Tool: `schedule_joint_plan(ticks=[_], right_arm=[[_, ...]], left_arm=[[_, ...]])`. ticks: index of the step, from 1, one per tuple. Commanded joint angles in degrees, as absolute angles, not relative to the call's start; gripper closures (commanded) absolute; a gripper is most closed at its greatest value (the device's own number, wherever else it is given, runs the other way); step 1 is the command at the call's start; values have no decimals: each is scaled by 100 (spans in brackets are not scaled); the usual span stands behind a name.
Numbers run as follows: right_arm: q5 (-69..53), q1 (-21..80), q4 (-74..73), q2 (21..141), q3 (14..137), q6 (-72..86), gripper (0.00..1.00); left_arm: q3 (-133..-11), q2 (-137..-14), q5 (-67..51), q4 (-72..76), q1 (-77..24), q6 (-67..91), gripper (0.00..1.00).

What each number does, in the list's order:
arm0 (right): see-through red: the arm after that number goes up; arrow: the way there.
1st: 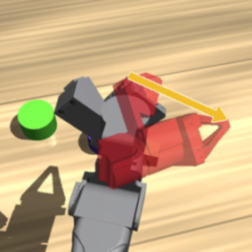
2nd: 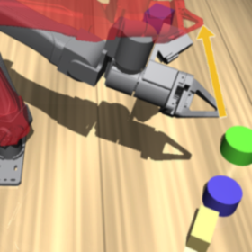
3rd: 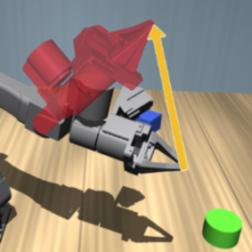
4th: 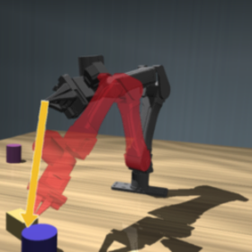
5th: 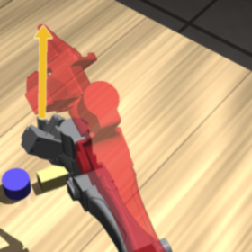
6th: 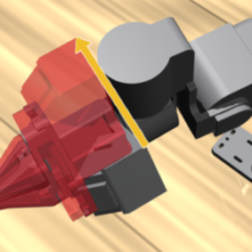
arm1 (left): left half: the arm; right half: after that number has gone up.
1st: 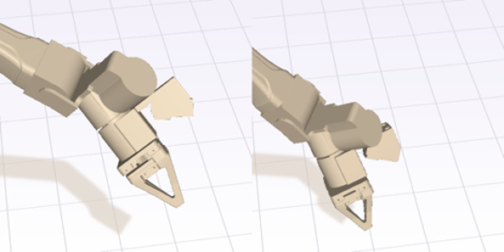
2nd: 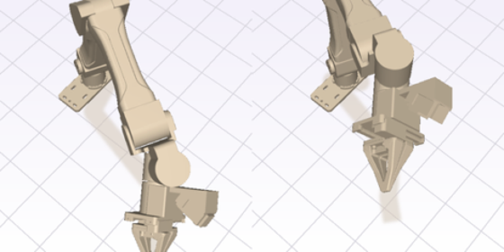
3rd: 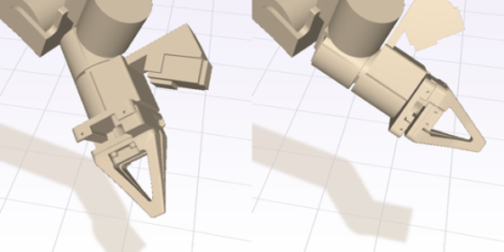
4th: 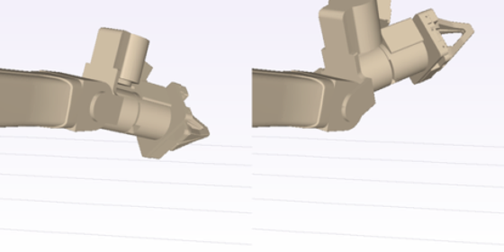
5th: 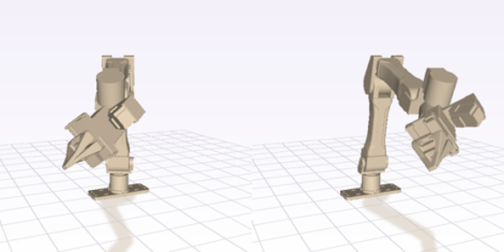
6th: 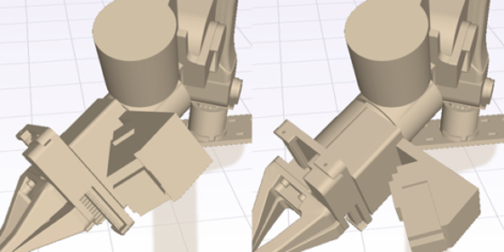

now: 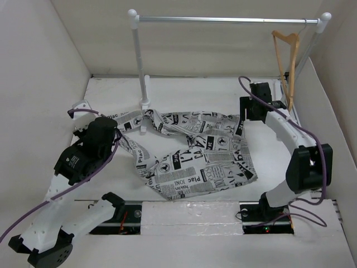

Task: Place the trousers on the hanger
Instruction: Fold the trousers

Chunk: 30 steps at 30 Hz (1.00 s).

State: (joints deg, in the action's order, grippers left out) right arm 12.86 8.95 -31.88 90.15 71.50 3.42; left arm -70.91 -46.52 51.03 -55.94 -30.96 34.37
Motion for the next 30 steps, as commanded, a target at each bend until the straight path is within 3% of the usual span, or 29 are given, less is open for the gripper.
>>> schedule_joint_plan(ticks=[1,5,9,11,17,20,21,22,23,24,26,27,28,30], right_arm=[[1118,1080,-2882,8017,7191,167,21],[775,1292,-2857,6823,5752,368,23],[-377,705,-2725,5838,3680,834,23],[-659,572,-2646,5469,3219,992,20],[-940,97,-2329,5703,2760,1117,10],[-1492,35,-2076,6458,2900,906,11],[-1929,-17,-1752,6851,2831,957,27],[-1934,-18,-1749,6855,2830,958,28],[-2108,-87,-1619,6986,2787,1062,34],[-2170,-140,-1365,6996,2734,1159,51],[-2406,-333,-1082,7005,2541,1405,68],[-2469,-404,-898,7057,2514,1441,88],[-2478,-474,-905,7058,2531,1468,97],[-1937,-790,-1438,6368,2802,1520,100]], left_arm=[[-7198,-4702,5151,-5652,-3067,3551,100],[-7539,-4728,4993,-5336,-3067,3323,100],[-8146,-5000,4826,-5125,-3067,2972,100],[-8479,-5202,4738,-5098,-3067,2909,100],[-8263,-5133,4281,-4475,-3067,2549,100],[-8043,-5124,4184,-4316,-3067,2470,100],[-7885,-5089,4070,-4202,-3067,2418,100],[-7884,-5089,4069,-4201,-3067,2417,100],[-7832,-5080,4061,-4105,-3067,2408,100],[-7779,-5063,4052,-4070,-3067,2365,100],[-7743,-5062,3999,-4017,-3067,2312,100],[-7734,-5054,4016,-3982,-3067,2259,100],[-7734,-5062,4095,-3973,-3067,2154,100],[-7735,-5106,4288,-3920,-3067,1978,100]])
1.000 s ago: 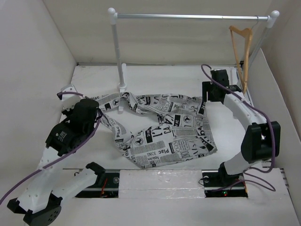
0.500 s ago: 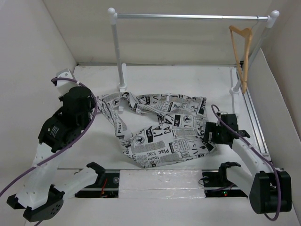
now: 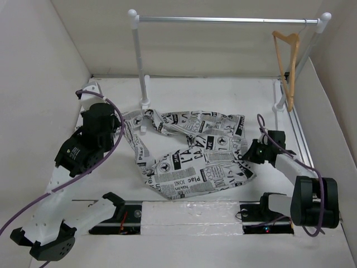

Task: Place the trousers on the hanger
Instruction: Fold the trousers

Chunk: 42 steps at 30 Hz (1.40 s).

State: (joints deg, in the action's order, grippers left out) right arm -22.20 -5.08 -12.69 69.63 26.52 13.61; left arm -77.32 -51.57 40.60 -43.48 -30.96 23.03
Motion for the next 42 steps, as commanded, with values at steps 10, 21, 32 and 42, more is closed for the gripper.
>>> schedule_joint_plan(ticks=[10,21,32,42], right_arm=[[-168,-2723,-2347,6046,4359,1222,100],[-887,-2857,-2276,6753,4887,485,28],[-1309,-389,-2856,4861,4298,606,33],[-905,1871,-2672,5834,4447,308,33]], left_arm=[[-7331,-5344,4508,-4069,-3067,2065,100],[-7874,-5836,4036,-5782,-2962,2574,100],[-8192,-4195,4147,-6530,-2909,4436,92],[-8815,-3603,5220,-6504,-2909,4948,51]])
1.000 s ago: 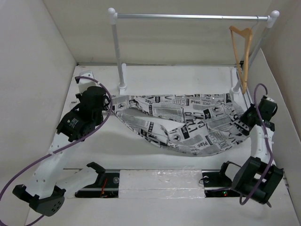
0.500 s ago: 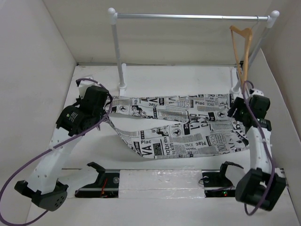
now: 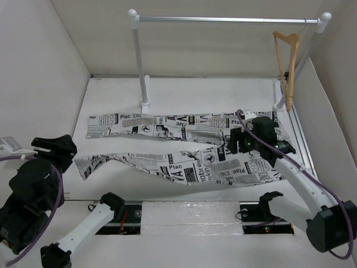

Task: Place the trousers on the hanger
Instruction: Fold the trousers

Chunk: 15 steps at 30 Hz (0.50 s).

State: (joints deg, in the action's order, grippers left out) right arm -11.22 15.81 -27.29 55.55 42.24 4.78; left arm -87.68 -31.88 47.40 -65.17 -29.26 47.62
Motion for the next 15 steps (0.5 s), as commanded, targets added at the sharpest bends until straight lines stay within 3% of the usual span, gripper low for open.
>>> schedule_joint_plan(ticks=[1,5,7,11,15], right_arm=[[-888,1950,-2724,5949,4517,273,33],[-967,2065,-2734,6240,4667,70,33],[-1028,2126,-2620,6267,4641,-104,37],[-1309,2722,-2040,6529,4745,-307,95],[-1038,4083,-2293,7600,5902,-545,100]], left_arm=[[-8815,-3604,5299,-6513,-2909,4992,48],[-8552,-3261,5396,-6504,-2909,5290,44],[-8499,-3269,5379,-6425,-2909,5222,48],[-8000,-3742,4583,-5917,-2909,4591,48],[-7612,-4594,4140,-5570,-2909,4437,38]])
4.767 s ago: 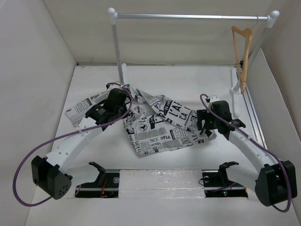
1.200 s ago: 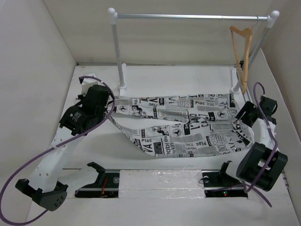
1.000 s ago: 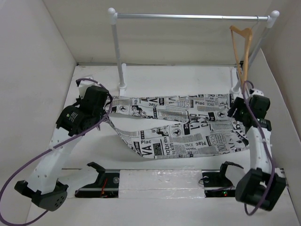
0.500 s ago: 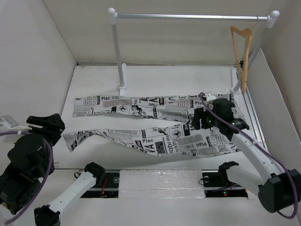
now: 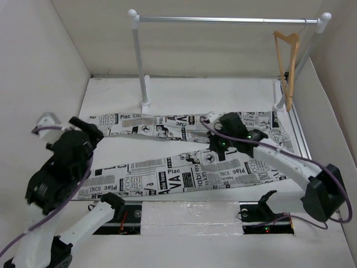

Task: Place the trousers on the hanger
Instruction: Fold the trousers

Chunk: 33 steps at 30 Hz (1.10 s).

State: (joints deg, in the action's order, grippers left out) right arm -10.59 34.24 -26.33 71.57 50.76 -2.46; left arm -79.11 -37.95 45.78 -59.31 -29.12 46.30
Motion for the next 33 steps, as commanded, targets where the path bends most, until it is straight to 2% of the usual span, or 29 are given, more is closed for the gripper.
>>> schedule_joint_plan(ticks=[1,3,4,5,7,8,10,12,13,15,16,17,23,26,29,31,33], right_arm=[[-1107,4191,-2250,7898,6019,-580,100],[-1474,4324,-1918,8033,6047,-545,100],[-1955,4411,-1420,8103,5977,-467,93],[-2082,4490,-1241,8338,5959,-448,74],[-1857,4727,-1396,8682,6203,-553,59],[-1794,4729,-1450,9006,6266,-571,52],[-1741,4729,-1311,9245,6171,-519,50],[-1784,4676,-1222,9456,6012,-449,55],[-1784,4676,-1222,9492,5907,-344,60],[-1810,4676,-800,9649,5757,-273,67],[-1758,4676,-765,9694,5731,-229,71],[-1723,4676,-704,9703,5687,-185,78],[-1758,4457,-255,10063,5458,-44,92],[-1915,4132,191,10239,5441,209,99],[-1960,3947,377,10344,5493,386,100],[-1882,3868,509,10388,5554,561,100],[-1837,3797,527,10450,5625,633,100]], left_arm=[[-7481,-4953,4114,-5581,-2909,4569,35],[-6947,-5202,3911,-5310,-2909,4709,32],[-6761,-5403,3868,-5152,-2909,4754,31],[-6463,-5501,3641,-4968,-2909,4764,31],[-6224,-5738,3455,-4545,-2909,4965,33],[-6023,-5791,3123,-4379,-2909,4983,35],[-5793,-5984,2788,-4070,-2909,5105,40],[-5354,-6064,2138,-3772,-2909,5211,50],[-5187,-6064,1979,-3692,-2909,5412,66],[-4625,-5942,1408,-3290,-2909,5624,85],[-4414,-5750,1250,-3191,-2909,5738,97],[-4247,-5635,970,-3095,-2909,6000,100],[-2377,-5134,-657,-1944,-2909,6766,100],[-2075,-4922,-327,-1828,-2909,7092,100],[-2048,-5141,147,-1802,-2857,7111,100],[-2056,-5578,211,-1705,-2630,6935,95],[-2232,-5878,185,-1461,-2497,6777,95]])
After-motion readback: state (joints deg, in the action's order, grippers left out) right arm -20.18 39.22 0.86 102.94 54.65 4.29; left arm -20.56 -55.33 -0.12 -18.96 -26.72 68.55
